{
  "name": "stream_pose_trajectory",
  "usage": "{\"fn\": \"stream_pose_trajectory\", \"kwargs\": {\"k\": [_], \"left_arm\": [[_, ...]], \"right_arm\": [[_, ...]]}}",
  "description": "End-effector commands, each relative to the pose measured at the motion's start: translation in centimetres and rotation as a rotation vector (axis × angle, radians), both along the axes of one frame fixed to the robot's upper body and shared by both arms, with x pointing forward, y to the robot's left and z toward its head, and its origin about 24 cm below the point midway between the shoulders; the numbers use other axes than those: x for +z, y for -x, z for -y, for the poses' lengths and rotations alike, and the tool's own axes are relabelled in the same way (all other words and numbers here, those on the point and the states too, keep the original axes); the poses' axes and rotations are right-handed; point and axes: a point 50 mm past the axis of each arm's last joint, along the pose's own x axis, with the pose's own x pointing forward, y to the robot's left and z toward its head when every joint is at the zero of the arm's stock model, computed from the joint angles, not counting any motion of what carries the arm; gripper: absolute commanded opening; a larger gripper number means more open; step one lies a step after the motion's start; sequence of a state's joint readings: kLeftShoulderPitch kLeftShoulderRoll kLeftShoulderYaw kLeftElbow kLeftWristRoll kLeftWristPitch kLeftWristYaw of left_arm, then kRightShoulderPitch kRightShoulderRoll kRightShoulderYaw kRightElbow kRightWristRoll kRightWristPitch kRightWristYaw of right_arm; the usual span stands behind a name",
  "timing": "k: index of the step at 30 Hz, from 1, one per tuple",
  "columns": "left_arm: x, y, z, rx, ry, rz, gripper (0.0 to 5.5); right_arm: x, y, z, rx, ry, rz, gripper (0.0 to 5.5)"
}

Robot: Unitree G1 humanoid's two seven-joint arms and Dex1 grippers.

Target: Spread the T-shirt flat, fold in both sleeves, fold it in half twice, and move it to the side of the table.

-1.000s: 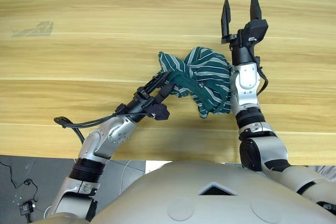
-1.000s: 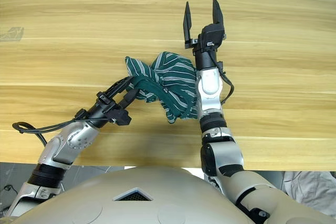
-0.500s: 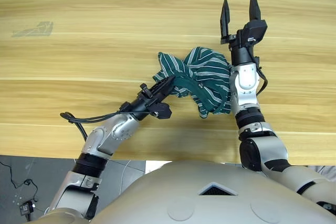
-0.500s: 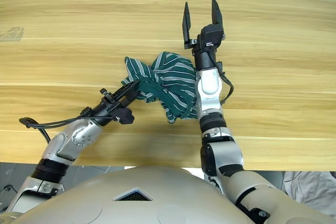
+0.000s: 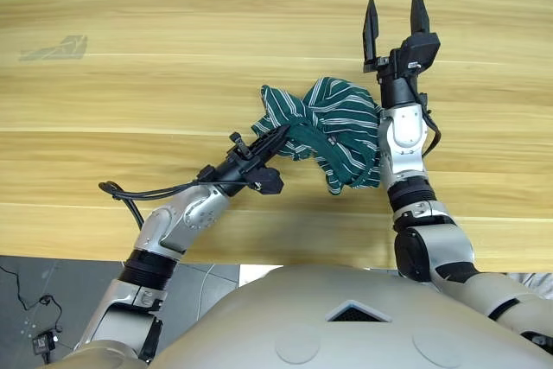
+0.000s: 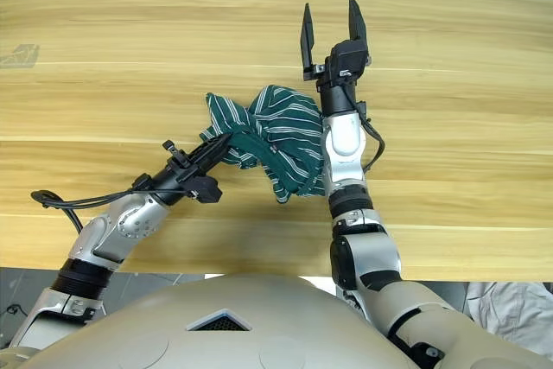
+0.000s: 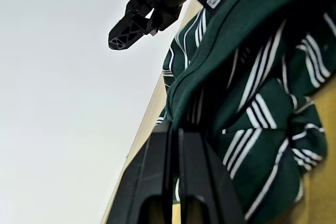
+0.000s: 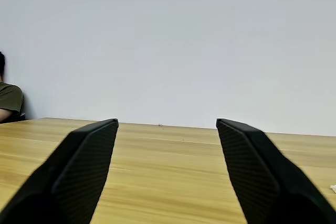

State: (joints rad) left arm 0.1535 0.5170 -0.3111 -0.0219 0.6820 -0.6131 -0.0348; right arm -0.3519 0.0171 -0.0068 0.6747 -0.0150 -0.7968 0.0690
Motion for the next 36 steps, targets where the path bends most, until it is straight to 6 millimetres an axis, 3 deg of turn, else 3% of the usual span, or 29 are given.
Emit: {"fn": "stream_pose_trajectory", "kwargs": {"k": [1,7,11,14,17,23,34,36], "left_arm": [[2.2,-0.1,0.0,-0.016,-0.015,0.040,0.01],[4.9,1.3,1.0,0.004,0.026,-0.011,0.01],[6.1,1.9,1.3,0.014,0.024,-0.043,0.01],[6.6,1.7,1.4,0.048,0.022,-0.048,0.01],[6.9,1.4,2.1,0.055,0.041,-0.051,0.01],[8.8,2.1,3.5,-0.021,0.149,-0.031,0.01],[8.8,2.5,4.6,-0.077,0.190,-0.043,0.01],[8.6,2.6,4.7,-0.078,0.181,-0.048,0.00]], "right_arm": [[1.3,3.4,2.0,0.023,0.115,0.133,3.50],[1.0,13.3,3.1,0.332,0.251,0.097,3.50],[-1.0,17.5,3.6,0.437,0.362,-0.066,3.50],[-2.3,19.6,3.9,0.475,0.402,-0.160,3.50],[-3.6,20.7,4.0,0.482,0.391,-0.254,3.50],[-6.3,20.8,4.6,0.394,0.273,-0.459,3.50],[-6.8,19.8,3.3,0.465,0.290,-0.487,3.50],[-6.6,19.7,3.2,0.461,0.296,-0.467,3.20]]}}
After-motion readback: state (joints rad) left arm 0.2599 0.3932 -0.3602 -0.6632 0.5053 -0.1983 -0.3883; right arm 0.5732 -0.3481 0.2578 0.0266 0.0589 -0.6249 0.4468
